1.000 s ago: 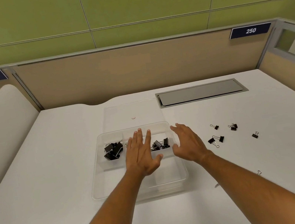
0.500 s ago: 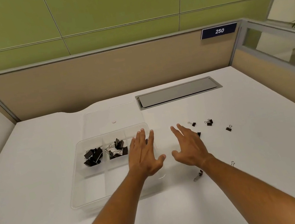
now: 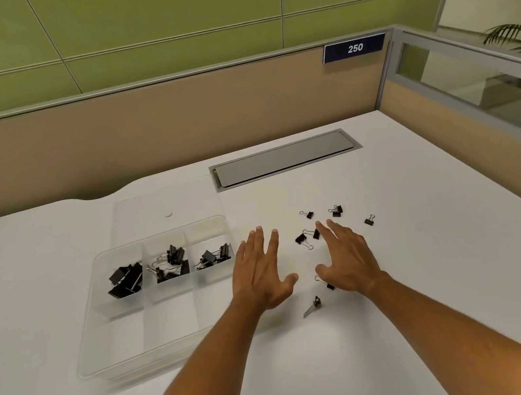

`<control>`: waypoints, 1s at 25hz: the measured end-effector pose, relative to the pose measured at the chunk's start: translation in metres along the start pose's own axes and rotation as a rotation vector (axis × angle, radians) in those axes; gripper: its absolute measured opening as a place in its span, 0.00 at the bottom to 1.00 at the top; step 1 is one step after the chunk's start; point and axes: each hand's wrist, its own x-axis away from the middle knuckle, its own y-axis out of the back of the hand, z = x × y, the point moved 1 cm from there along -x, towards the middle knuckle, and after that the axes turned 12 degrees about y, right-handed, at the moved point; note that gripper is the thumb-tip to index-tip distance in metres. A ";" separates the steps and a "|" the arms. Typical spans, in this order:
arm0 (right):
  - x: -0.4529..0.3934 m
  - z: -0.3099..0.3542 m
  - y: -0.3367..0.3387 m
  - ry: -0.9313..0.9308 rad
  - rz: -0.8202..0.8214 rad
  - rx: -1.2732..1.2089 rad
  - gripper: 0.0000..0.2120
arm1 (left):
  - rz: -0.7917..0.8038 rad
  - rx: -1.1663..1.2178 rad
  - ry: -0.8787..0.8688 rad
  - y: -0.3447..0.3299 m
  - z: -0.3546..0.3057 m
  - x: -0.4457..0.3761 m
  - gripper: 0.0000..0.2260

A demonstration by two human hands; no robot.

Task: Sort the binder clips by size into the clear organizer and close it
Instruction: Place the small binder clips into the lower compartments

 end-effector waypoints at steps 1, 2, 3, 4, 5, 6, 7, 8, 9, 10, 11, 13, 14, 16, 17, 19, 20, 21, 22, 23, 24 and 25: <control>0.000 -0.004 0.000 0.001 0.005 -0.003 0.42 | 0.003 -0.001 0.002 -0.001 -0.003 -0.001 0.41; 0.001 -0.007 0.000 0.003 0.010 -0.004 0.42 | 0.006 -0.001 0.004 -0.003 -0.005 -0.001 0.41; 0.001 -0.010 -0.001 0.005 0.015 -0.006 0.42 | 0.009 -0.001 0.008 -0.004 -0.008 -0.002 0.41; 0.001 -0.013 -0.002 0.006 0.020 -0.008 0.42 | 0.013 -0.002 0.013 -0.006 -0.009 -0.002 0.41; 0.001 -0.015 -0.003 0.008 0.022 -0.010 0.42 | 0.018 -0.003 0.017 -0.007 -0.010 -0.003 0.41; 0.001 -0.017 -0.004 0.011 0.023 -0.014 0.42 | 0.023 -0.005 0.021 -0.009 -0.012 -0.004 0.41; 0.000 -0.020 -0.004 0.014 0.023 -0.018 0.42 | 0.027 -0.006 0.024 -0.010 -0.014 -0.004 0.41; 0.000 -0.022 -0.004 0.013 0.024 -0.025 0.42 | 0.031 -0.008 0.027 -0.011 -0.015 -0.005 0.41; 0.000 -0.025 -0.004 0.011 0.027 -0.031 0.42 | 0.035 -0.009 0.030 -0.012 -0.016 -0.006 0.41; 0.000 -0.028 -0.004 0.008 0.030 -0.034 0.42 | 0.039 -0.009 0.033 -0.012 -0.018 -0.007 0.41; 0.000 -0.032 -0.004 0.006 0.032 -0.037 0.42 | 0.044 -0.008 0.036 -0.013 -0.019 -0.008 0.41; 0.000 -0.038 -0.004 -0.001 0.039 -0.046 0.43 | 0.063 0.005 0.039 -0.016 -0.022 -0.010 0.41; 0.000 -0.042 -0.004 -0.003 0.042 -0.048 0.43 | 0.077 0.017 0.039 -0.017 -0.024 -0.011 0.41; 0.001 -0.046 -0.004 -0.007 0.044 -0.045 0.43 | 0.113 0.039 0.032 -0.020 -0.030 -0.017 0.40; 0.002 -0.048 -0.004 -0.008 0.047 -0.044 0.43 | 0.130 0.047 0.026 -0.022 -0.034 -0.021 0.40; 0.005 -0.051 -0.005 -0.004 0.051 -0.048 0.43 | 0.146 0.063 0.015 -0.024 -0.043 -0.031 0.38; 0.006 -0.053 -0.005 -0.001 0.051 -0.049 0.43 | 0.146 0.074 0.011 -0.026 -0.048 -0.037 0.36; 0.007 -0.055 -0.005 -0.001 0.052 -0.052 0.42 | 0.142 0.082 0.006 -0.027 -0.054 -0.043 0.34; 0.007 -0.056 -0.006 -0.002 0.055 -0.055 0.42 | 0.135 0.089 0.004 -0.028 -0.059 -0.049 0.31; 0.007 -0.058 -0.005 -0.002 0.057 -0.057 0.42 | 0.126 0.096 0.007 -0.029 -0.064 -0.055 0.29; 0.007 -0.061 -0.005 -0.001 0.057 -0.058 0.42 | 0.123 0.107 0.015 -0.031 -0.069 -0.059 0.27; 0.006 -0.063 -0.005 0.000 0.055 -0.059 0.42 | 0.126 0.120 0.026 -0.033 -0.072 -0.063 0.25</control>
